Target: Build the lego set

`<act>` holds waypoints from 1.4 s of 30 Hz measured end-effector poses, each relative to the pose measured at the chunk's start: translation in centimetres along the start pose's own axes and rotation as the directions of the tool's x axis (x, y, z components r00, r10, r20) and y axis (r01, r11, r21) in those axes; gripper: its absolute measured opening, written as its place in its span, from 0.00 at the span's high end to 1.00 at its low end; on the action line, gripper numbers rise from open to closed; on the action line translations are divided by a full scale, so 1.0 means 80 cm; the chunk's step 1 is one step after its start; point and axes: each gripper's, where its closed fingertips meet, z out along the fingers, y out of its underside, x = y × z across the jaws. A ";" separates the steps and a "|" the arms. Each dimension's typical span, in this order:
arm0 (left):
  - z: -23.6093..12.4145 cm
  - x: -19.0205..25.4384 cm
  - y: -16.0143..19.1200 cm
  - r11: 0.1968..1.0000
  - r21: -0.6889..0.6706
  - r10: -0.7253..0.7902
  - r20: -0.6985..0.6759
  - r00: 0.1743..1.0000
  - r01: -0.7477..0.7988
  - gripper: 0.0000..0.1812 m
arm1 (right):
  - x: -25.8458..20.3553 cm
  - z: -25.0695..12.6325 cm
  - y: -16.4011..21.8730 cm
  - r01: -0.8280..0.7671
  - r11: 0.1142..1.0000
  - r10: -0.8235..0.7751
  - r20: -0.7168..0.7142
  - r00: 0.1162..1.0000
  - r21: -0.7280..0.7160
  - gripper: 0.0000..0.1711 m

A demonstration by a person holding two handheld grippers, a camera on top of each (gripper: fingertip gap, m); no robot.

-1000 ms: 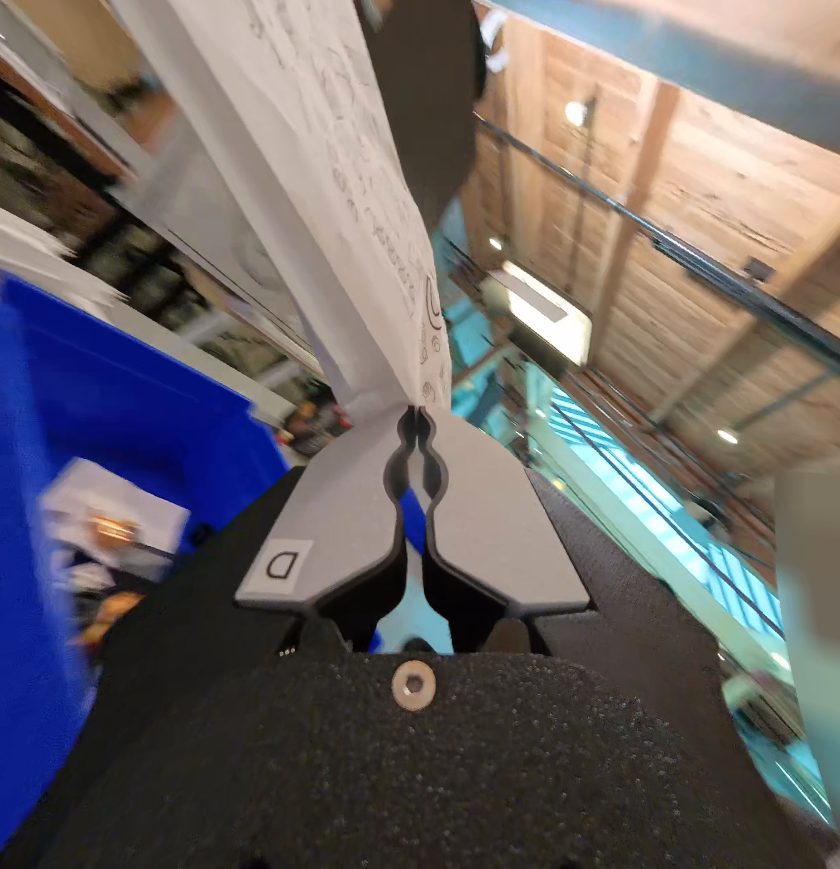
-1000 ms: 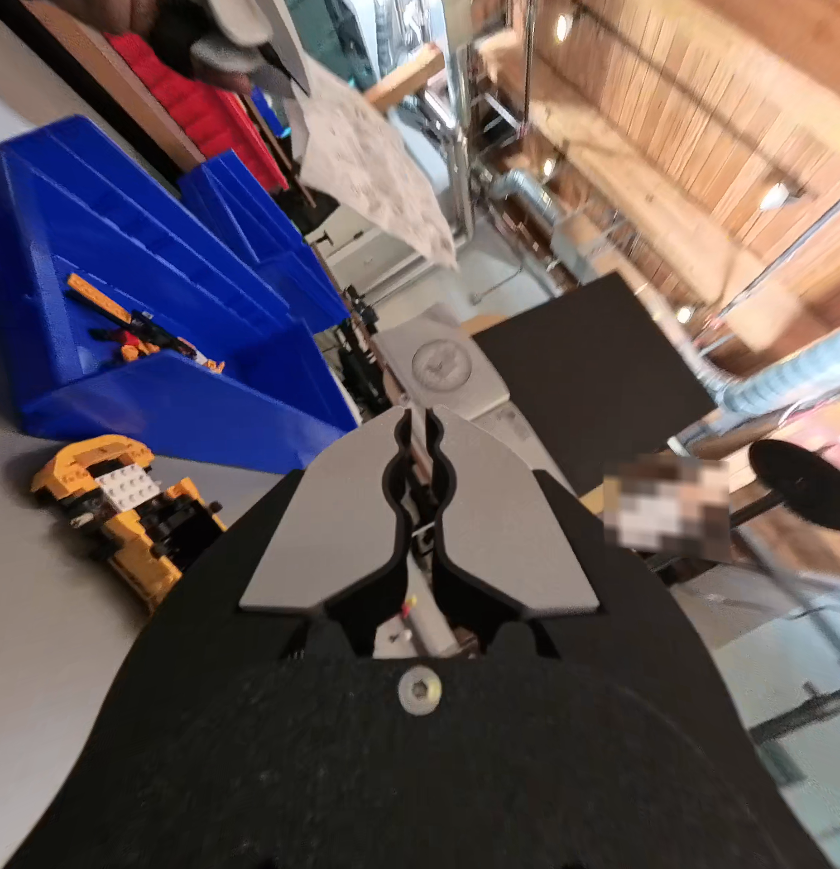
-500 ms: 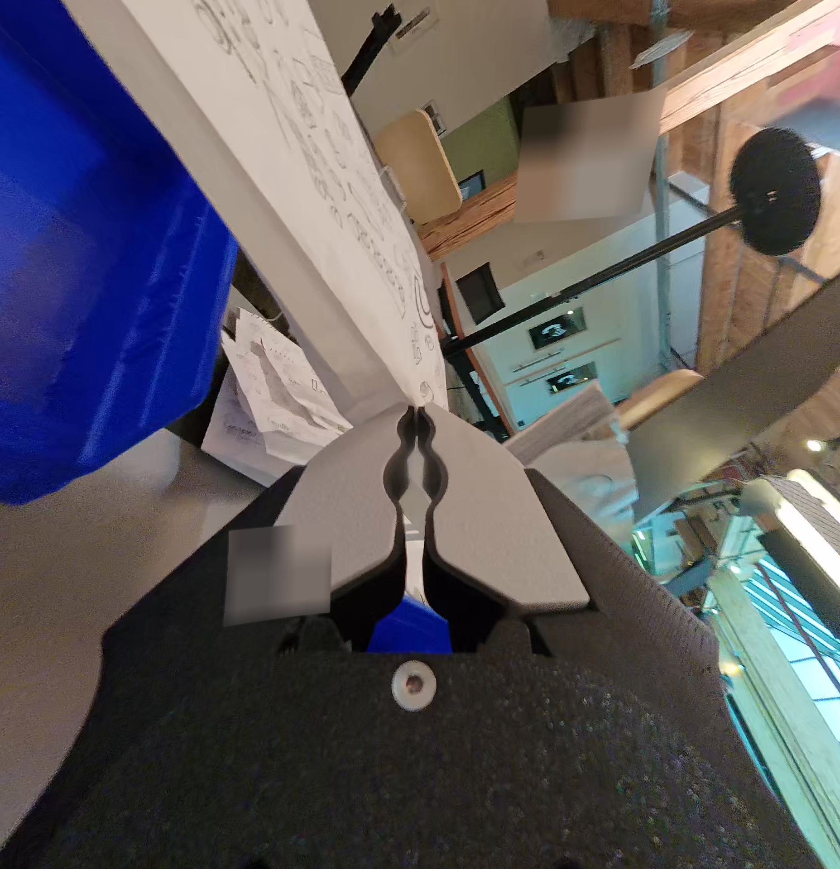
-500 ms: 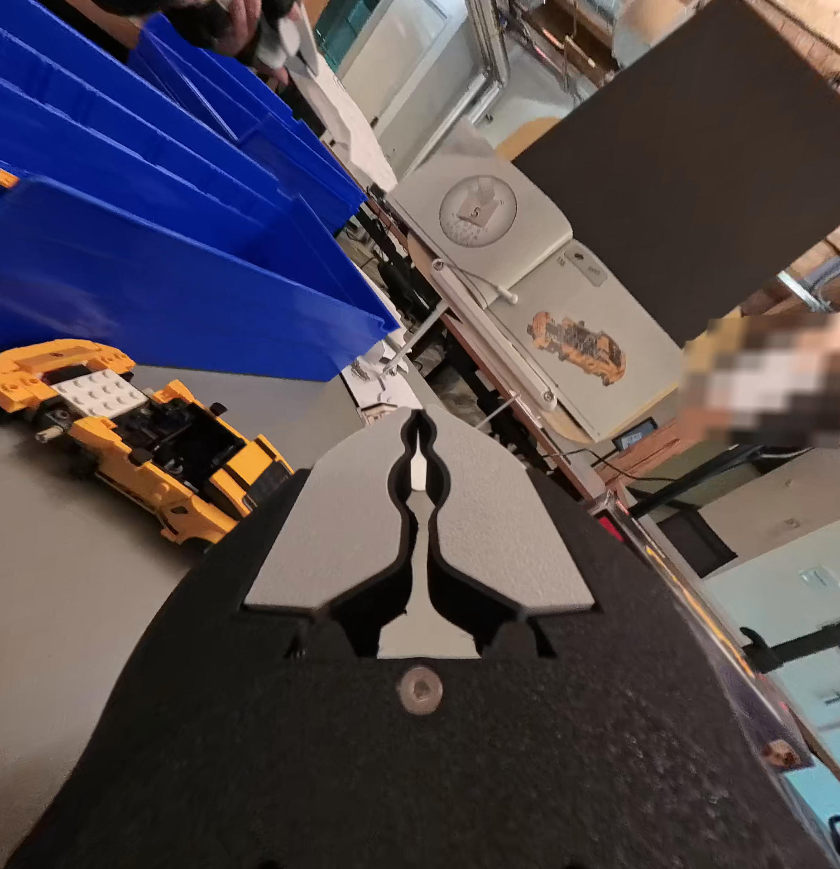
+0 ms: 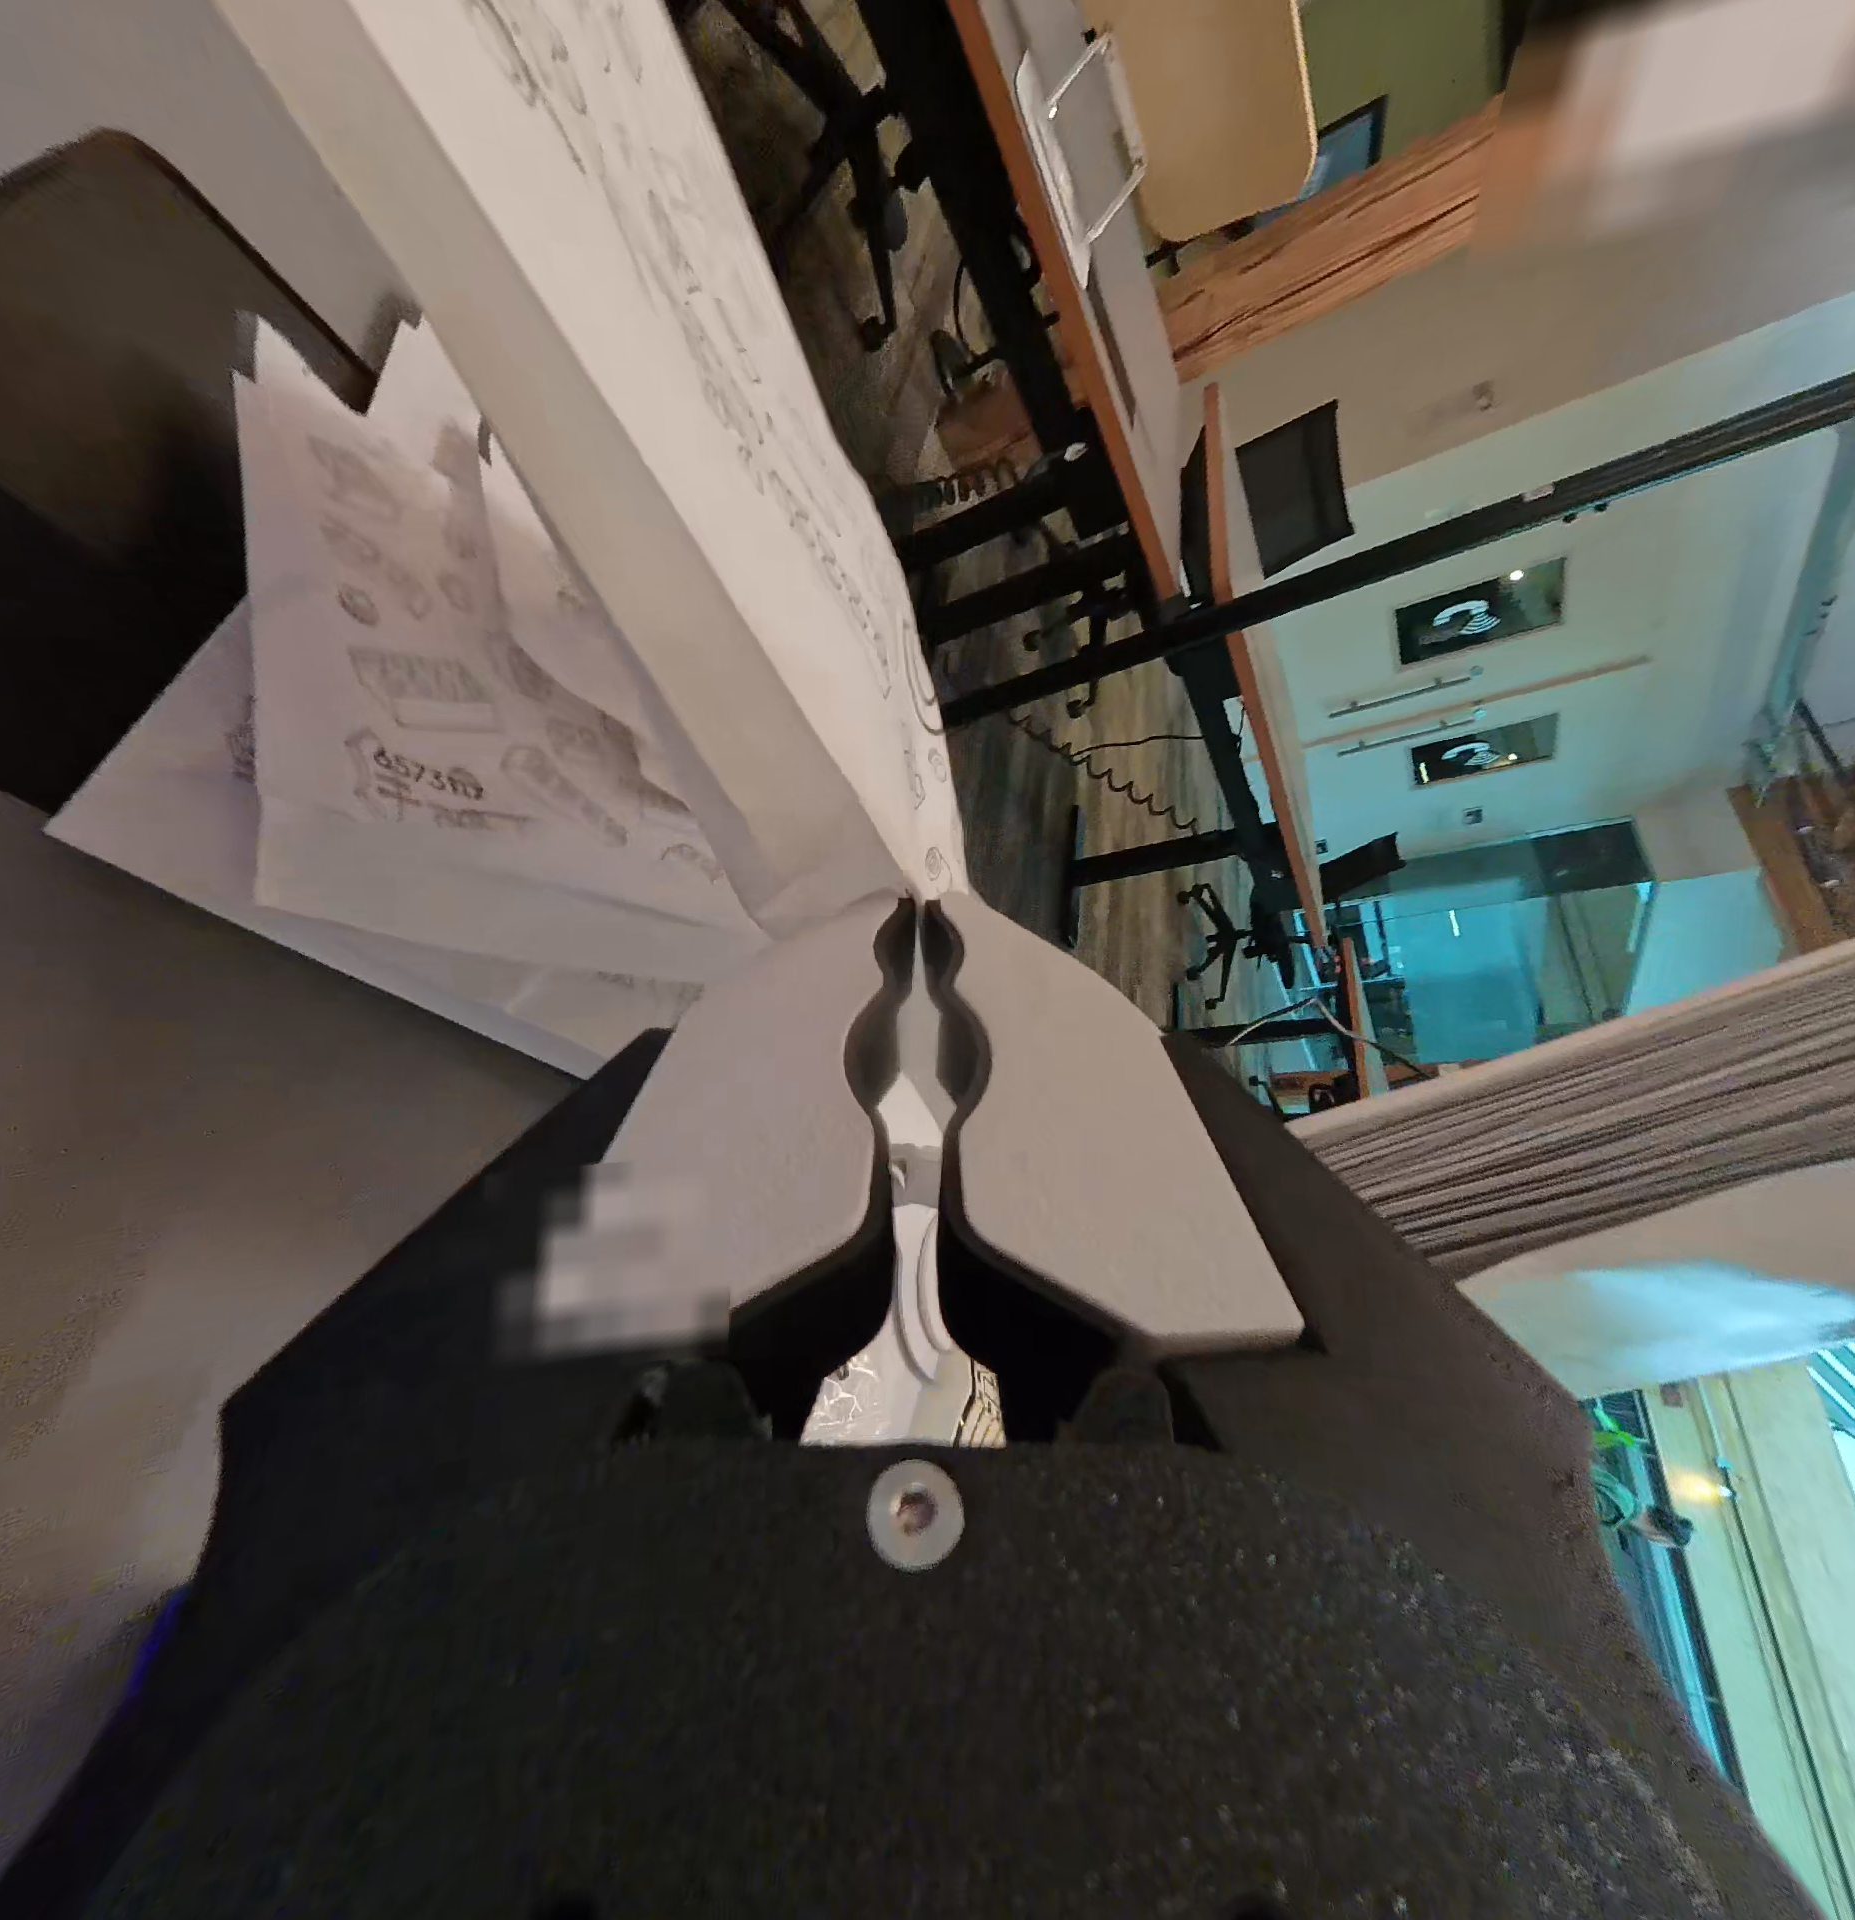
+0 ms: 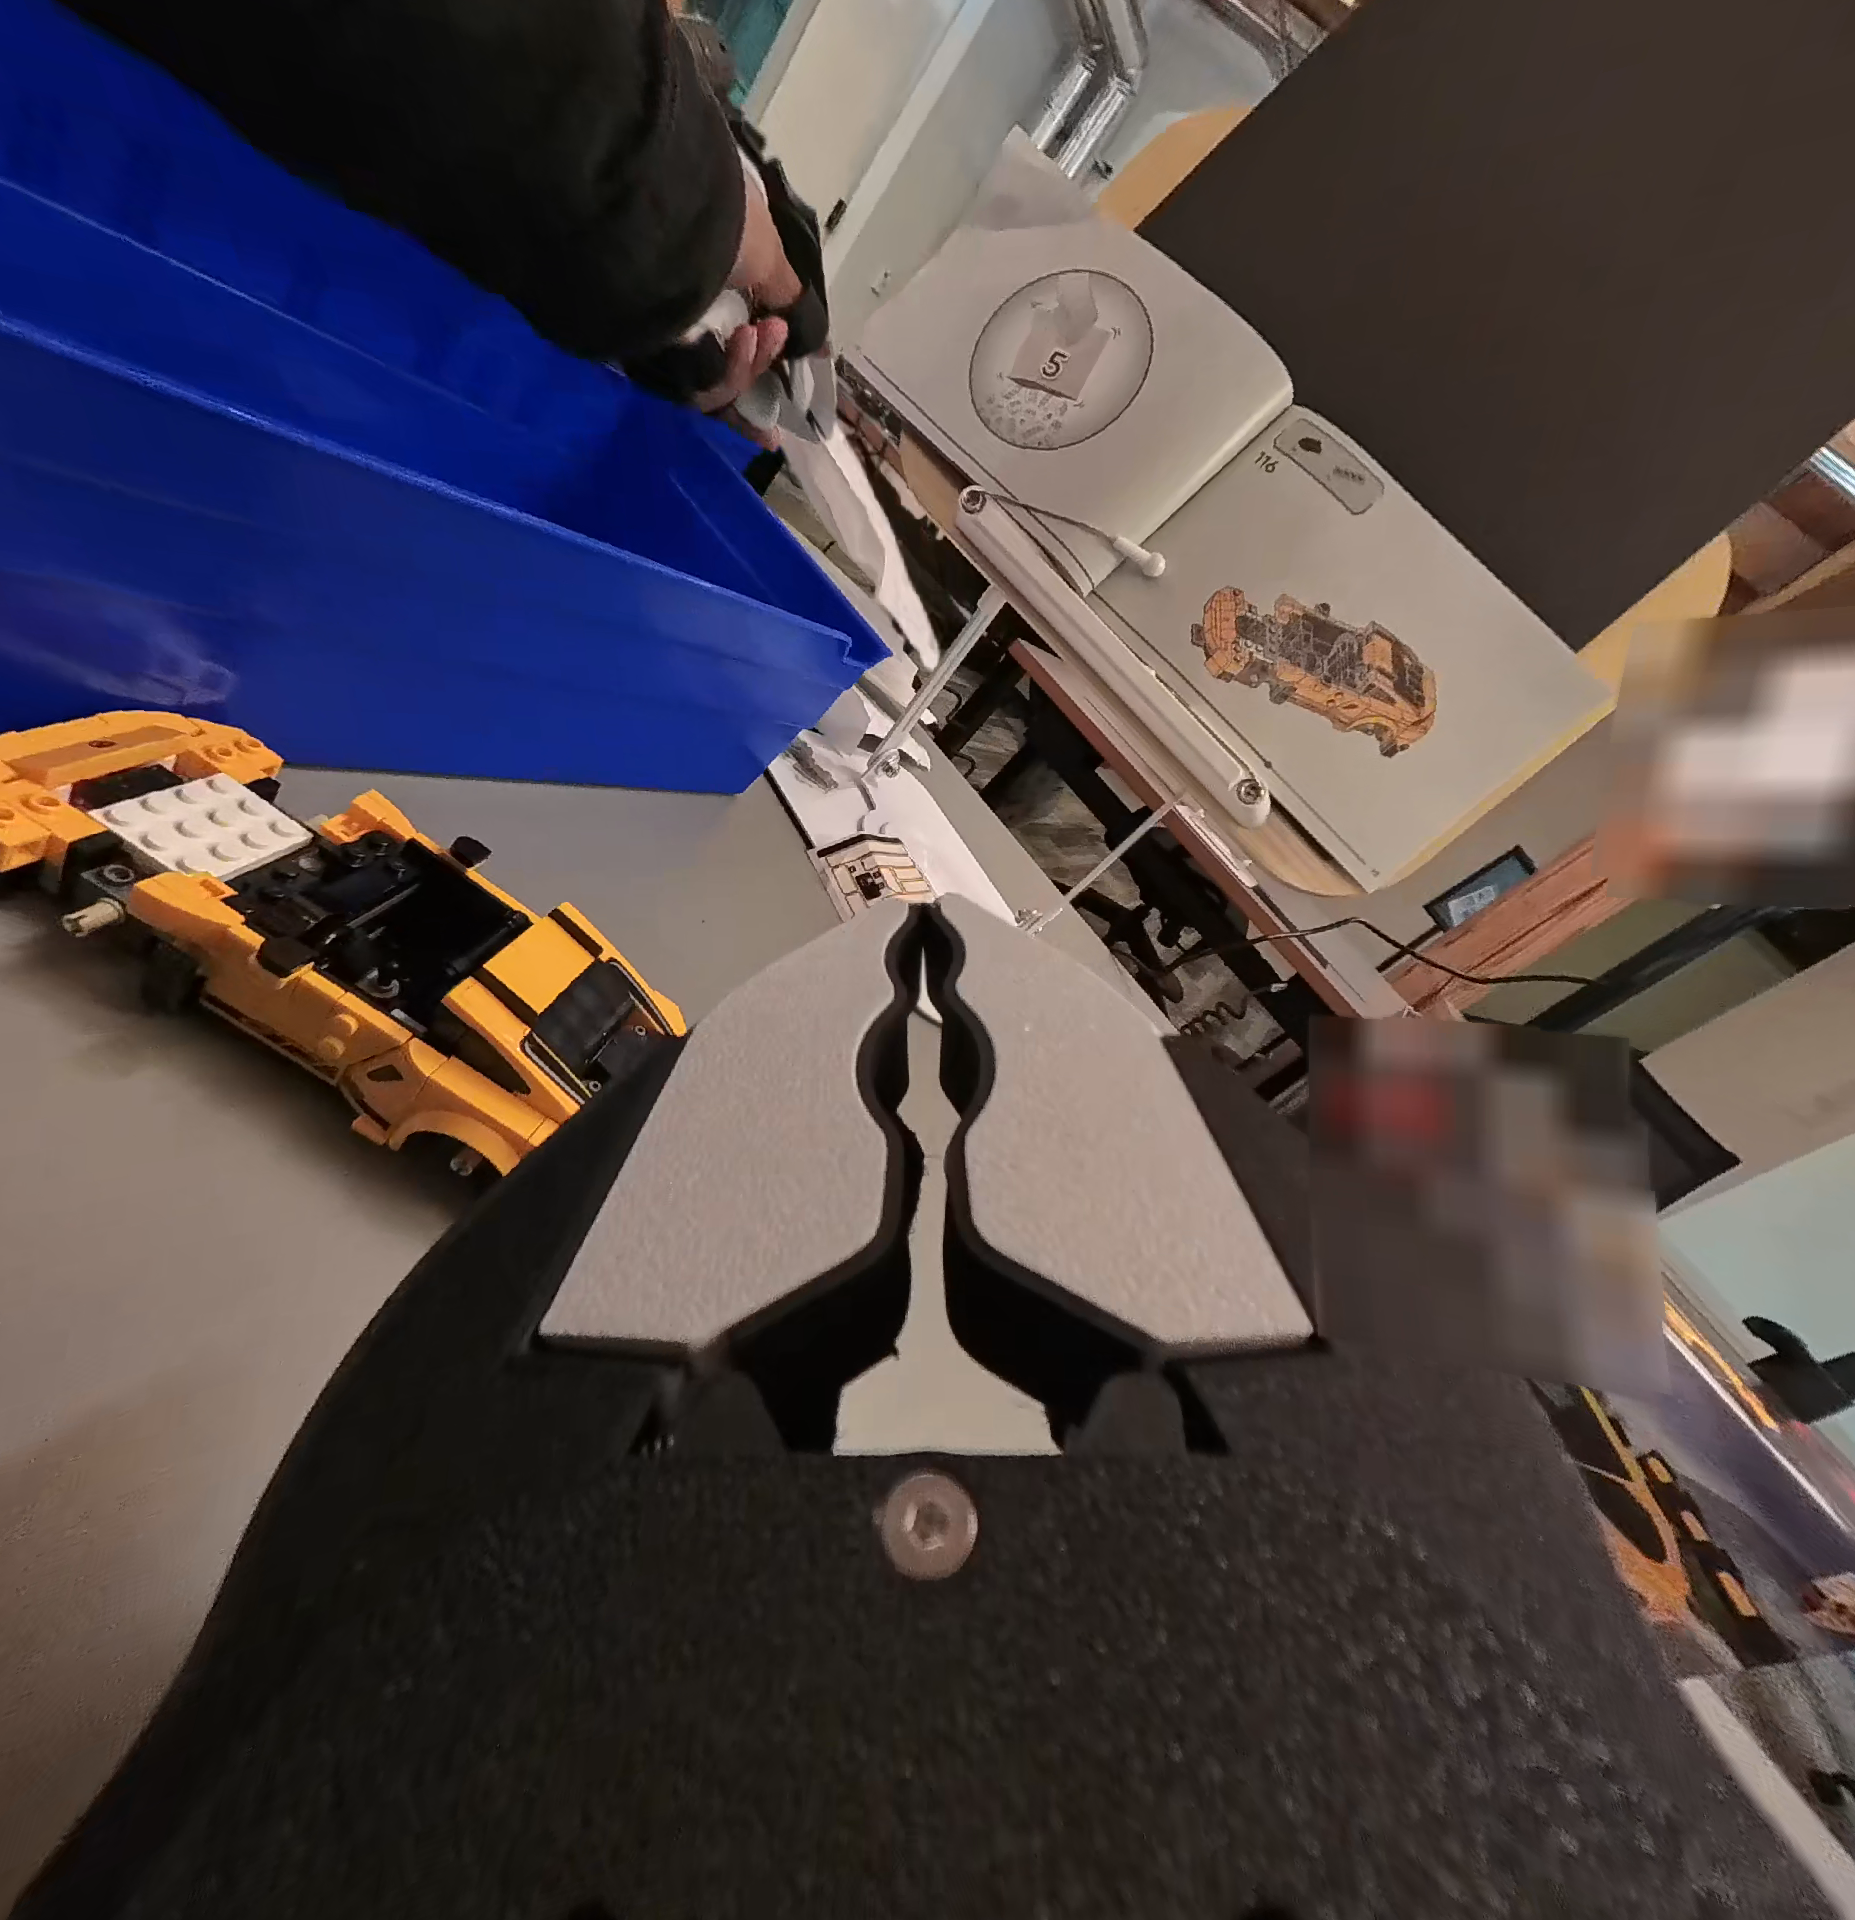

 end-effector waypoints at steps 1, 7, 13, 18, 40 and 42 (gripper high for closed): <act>0.003 0.000 0.006 1.000 -0.015 0.006 0.007 1.000 -0.006 0.98 | 0.001 -0.001 0.000 -0.005 1.000 0.005 0.001 1.000 0.002 1.00; 0.008 0.005 0.037 0.993 -0.117 -0.002 -0.010 1.000 0.001 0.85 | 0.003 -0.004 -0.003 -0.015 1.000 0.015 -0.001 1.000 0.008 1.00; -0.013 0.013 0.059 0.958 -0.258 0.121 -0.028 0.992 -0.124 0.82 | 0.004 -0.008 -0.006 -0.017 1.000 0.018 -0.004 1.000 0.018 1.00; -0.026 0.020 0.052 0.950 -0.260 0.173 -0.035 0.984 -0.176 0.82 | 0.005 -0.011 -0.008 -0.016 1.000 0.016 -0.008 1.000 0.025 1.00; -0.216 -0.033 0.159 0.083 -0.515 0.908 -0.315 0.278 -0.853 0.83 | 0.035 -0.012 0.008 -0.311 0.950 0.311 -0.036 0.950 0.026 0.99; -0.213 -0.041 0.197 0.036 -0.539 0.890 -0.365 0.273 -0.841 0.81 | 0.049 -0.011 0.024 -0.411 0.912 0.410 -0.078 0.909 0.002 0.96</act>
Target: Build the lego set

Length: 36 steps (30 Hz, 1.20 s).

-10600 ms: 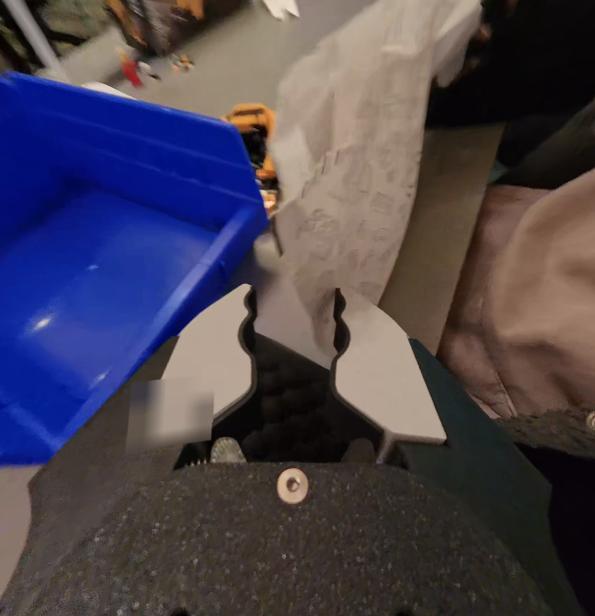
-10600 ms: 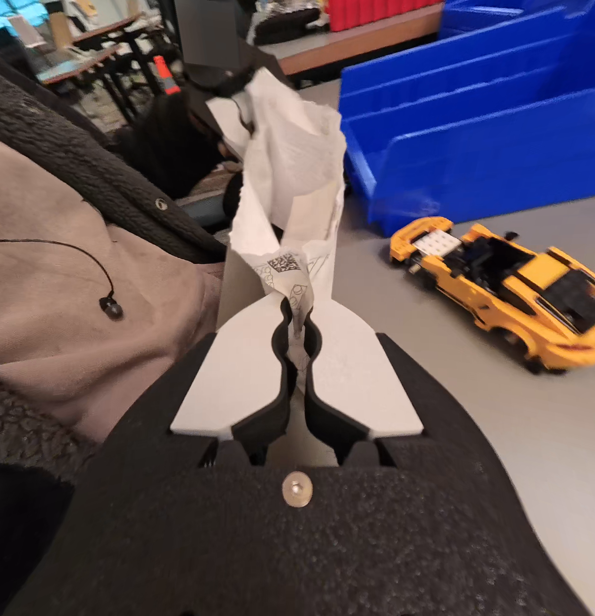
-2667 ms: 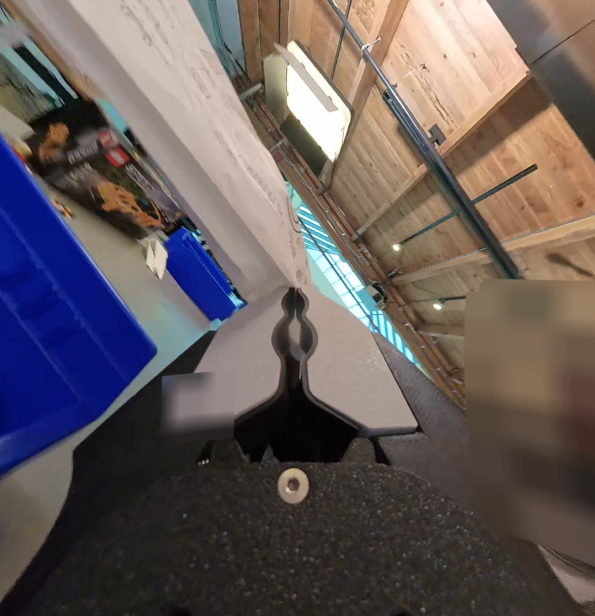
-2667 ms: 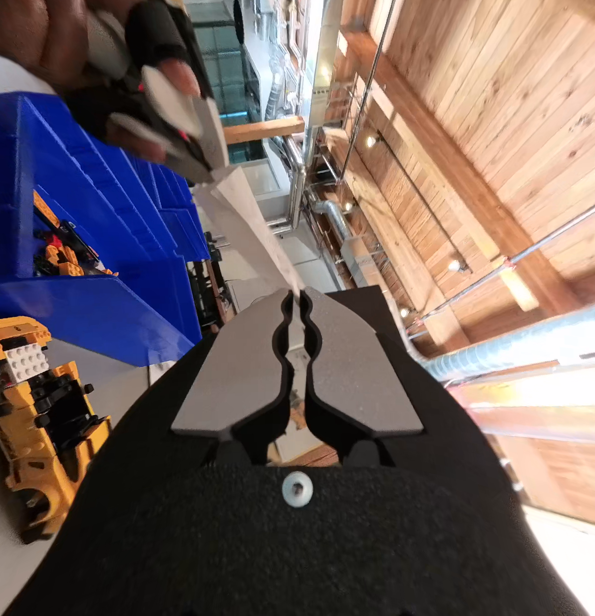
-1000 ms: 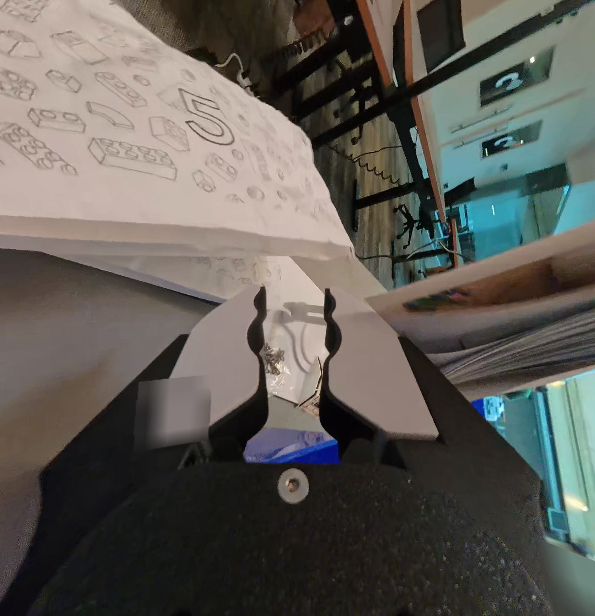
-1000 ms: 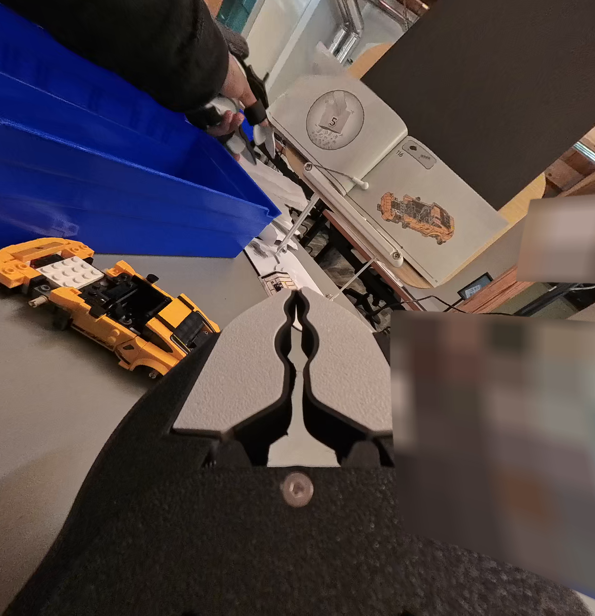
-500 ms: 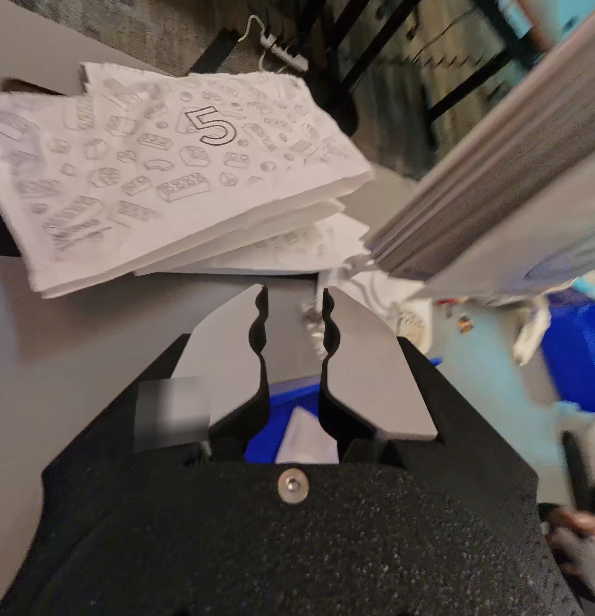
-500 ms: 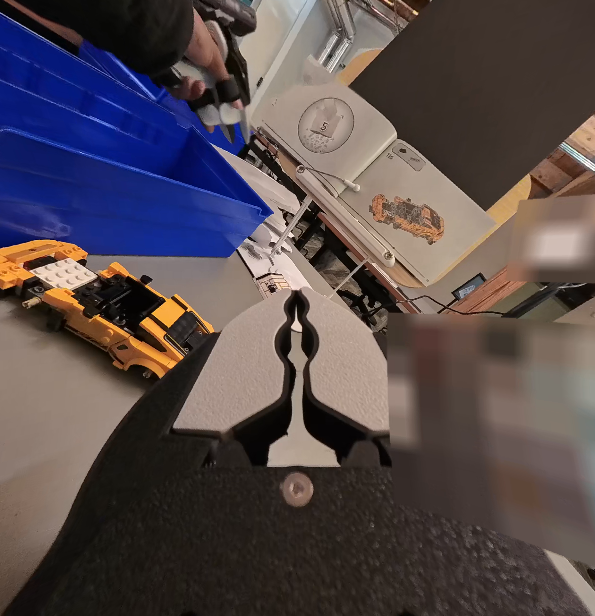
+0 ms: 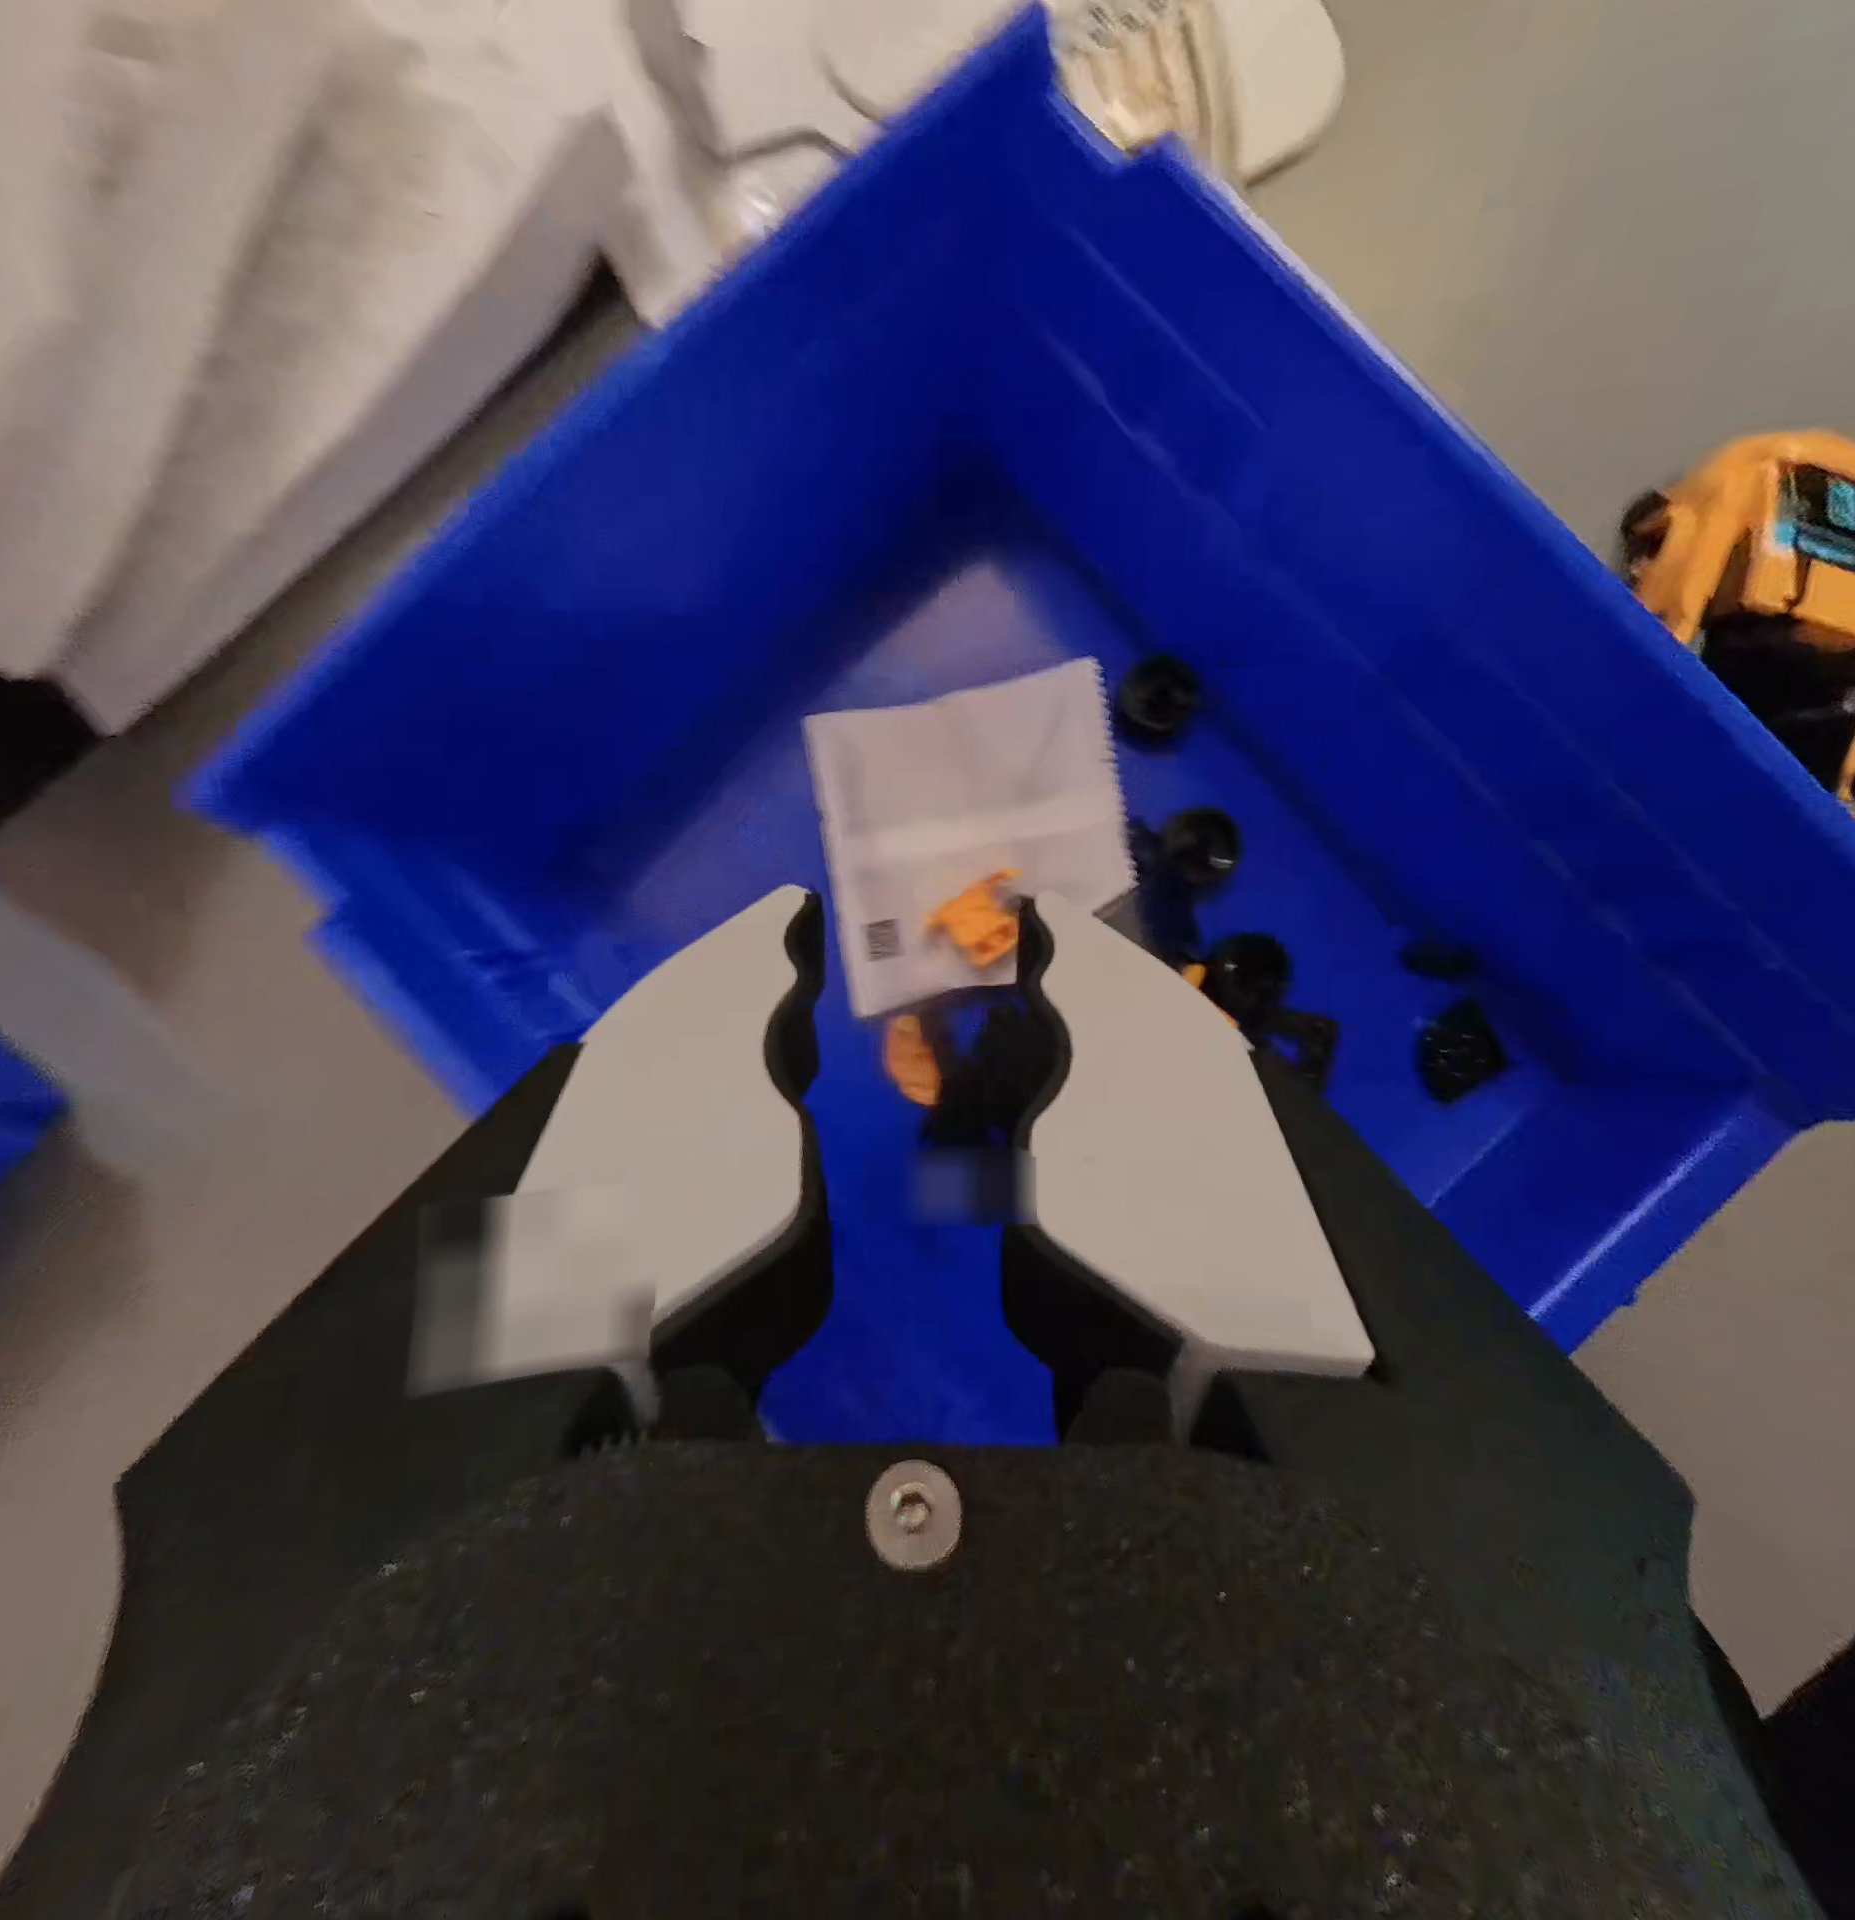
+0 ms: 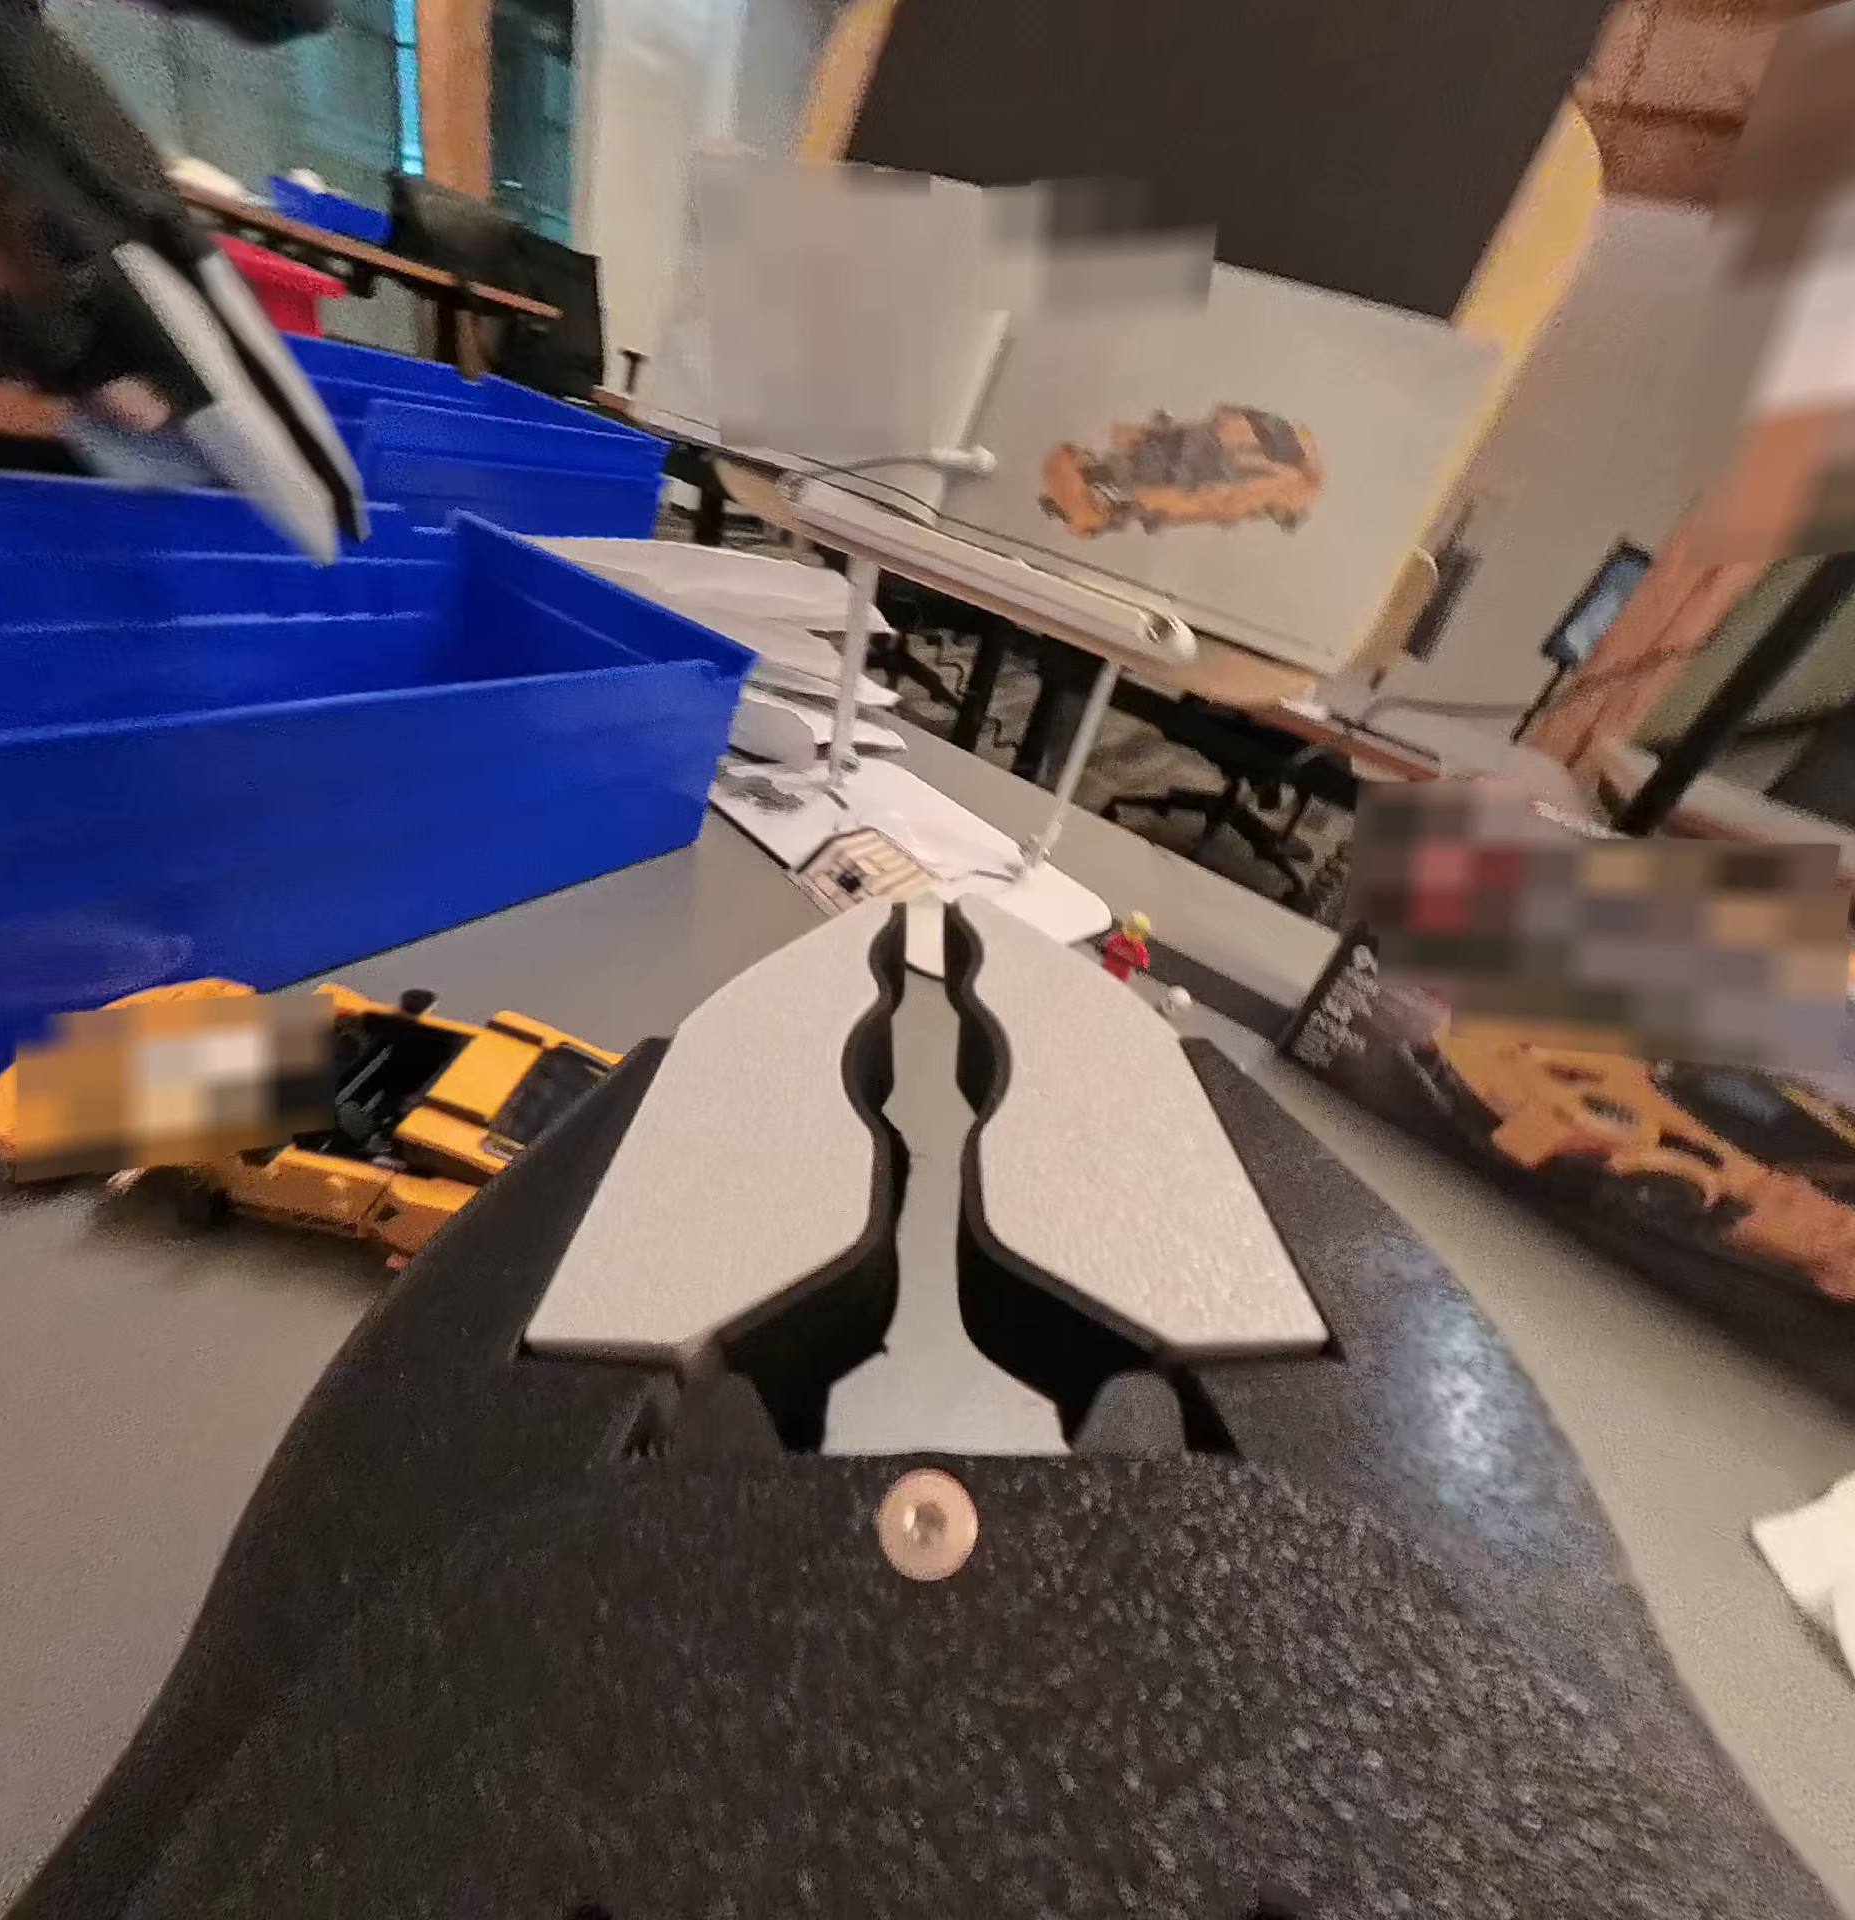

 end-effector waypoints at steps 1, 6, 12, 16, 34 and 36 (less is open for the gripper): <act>0.014 0.012 0.003 1.000 -0.030 0.003 -0.024 1.000 -0.004 0.78 | 0.010 0.001 0.006 -0.034 0.999 0.034 -0.027 0.999 -0.019 0.94; 0.082 0.042 0.011 0.980 -0.192 0.038 -0.059 0.998 -0.049 0.71 | 0.040 0.002 0.031 -0.113 0.989 0.100 -0.134 0.986 -0.093 0.87; 0.123 0.034 0.024 0.907 -0.392 0.193 0.072 0.979 -0.150 0.68 | 0.043 0.002 0.036 -0.135 0.985 0.119 -0.137 0.983 -0.110 0.86; 0.122 0.033 0.028 0.885 -0.441 0.202 0.074 0.977 -0.150 0.74 | 0.038 0.002 0.034 -0.141 0.984 0.129 -0.113 0.985 -0.107 0.86; -0.082 0.064 -0.057 0.958 0.203 -0.073 -0.514 0.855 0.203 0.99 | 0.001 0.003 0.022 -0.056 0.995 0.058 0.017 0.998 -0.084 0.89; -0.101 0.074 -0.052 0.937 0.243 -0.074 -0.566 0.821 0.251 1.00 | -0.008 0.005 0.025 -0.043 0.995 0.047 0.044 0.998 -0.095 0.89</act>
